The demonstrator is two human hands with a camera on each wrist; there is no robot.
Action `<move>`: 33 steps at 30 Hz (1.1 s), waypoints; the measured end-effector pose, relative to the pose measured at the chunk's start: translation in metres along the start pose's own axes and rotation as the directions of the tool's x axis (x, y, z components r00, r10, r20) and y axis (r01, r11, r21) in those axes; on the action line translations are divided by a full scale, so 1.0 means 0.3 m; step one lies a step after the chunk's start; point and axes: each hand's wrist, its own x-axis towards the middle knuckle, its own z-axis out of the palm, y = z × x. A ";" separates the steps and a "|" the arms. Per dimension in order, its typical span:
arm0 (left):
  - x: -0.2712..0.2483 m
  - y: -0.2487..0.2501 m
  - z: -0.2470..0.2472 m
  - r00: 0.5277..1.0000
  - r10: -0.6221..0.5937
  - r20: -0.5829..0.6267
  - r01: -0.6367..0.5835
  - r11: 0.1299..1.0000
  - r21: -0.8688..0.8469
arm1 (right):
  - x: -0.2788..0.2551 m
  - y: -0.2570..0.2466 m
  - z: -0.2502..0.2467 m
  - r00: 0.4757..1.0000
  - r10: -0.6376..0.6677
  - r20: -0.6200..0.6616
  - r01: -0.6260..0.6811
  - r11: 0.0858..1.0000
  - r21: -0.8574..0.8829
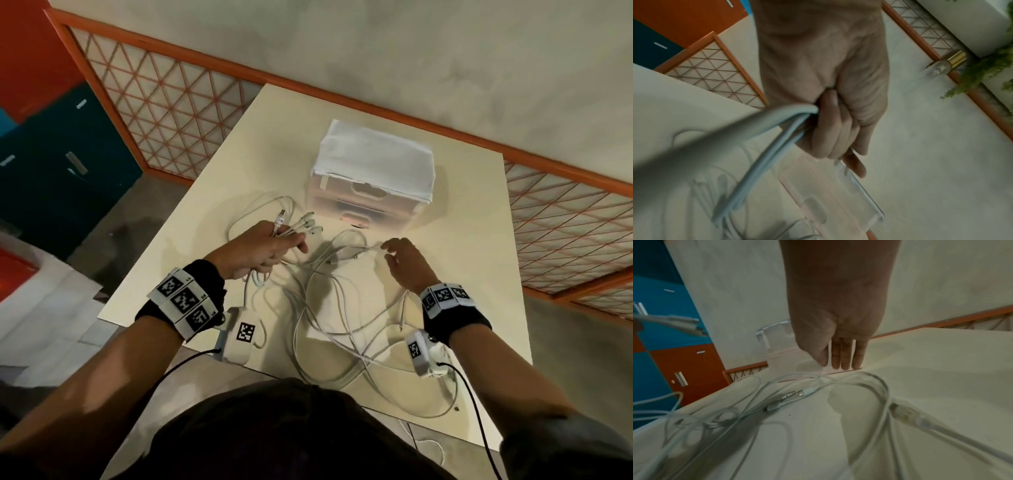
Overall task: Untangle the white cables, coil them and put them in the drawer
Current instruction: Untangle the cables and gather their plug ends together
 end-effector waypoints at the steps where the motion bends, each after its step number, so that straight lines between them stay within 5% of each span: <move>1: 0.006 0.004 -0.002 0.999 0.002 -0.035 -0.003 1.000 -0.028 | 0.031 -0.009 0.004 1.000 0.006 0.003 -0.006 1.000 -0.005; 7: 0.031 0.002 0.002 0.995 0.002 -0.101 -0.008 0.998 -0.062 | 0.141 -0.024 0.041 0.984 0.045 0.170 -0.028 0.994 -0.103; 11: 0.038 -0.009 0.003 0.994 0.013 -0.105 -0.018 0.999 -0.040 | 0.149 0.001 0.062 0.994 0.090 0.069 -0.081 0.990 -0.116; 18: 0.057 -0.008 0.019 0.997 0.038 -0.073 -0.041 0.999 -0.035 | 0.116 0.020 0.013 0.978 0.176 0.113 -0.151 0.968 -0.201; 25: 0.064 0.007 0.056 0.991 0.104 -0.087 -0.107 0.994 -0.034 | 0.039 -0.122 -0.156 0.997 0.030 -0.069 -0.019 0.989 0.145; 30: 0.092 0.021 0.135 0.980 0.116 -0.162 -0.145 0.974 -0.176 | -0.052 -0.318 -0.207 0.993 -0.113 -0.031 0.116 0.912 0.392; 33: 0.084 0.039 0.177 0.965 0.203 -0.167 -0.221 0.970 -0.096 | -0.080 -0.385 -0.189 0.992 -0.117 -0.037 0.120 0.875 0.469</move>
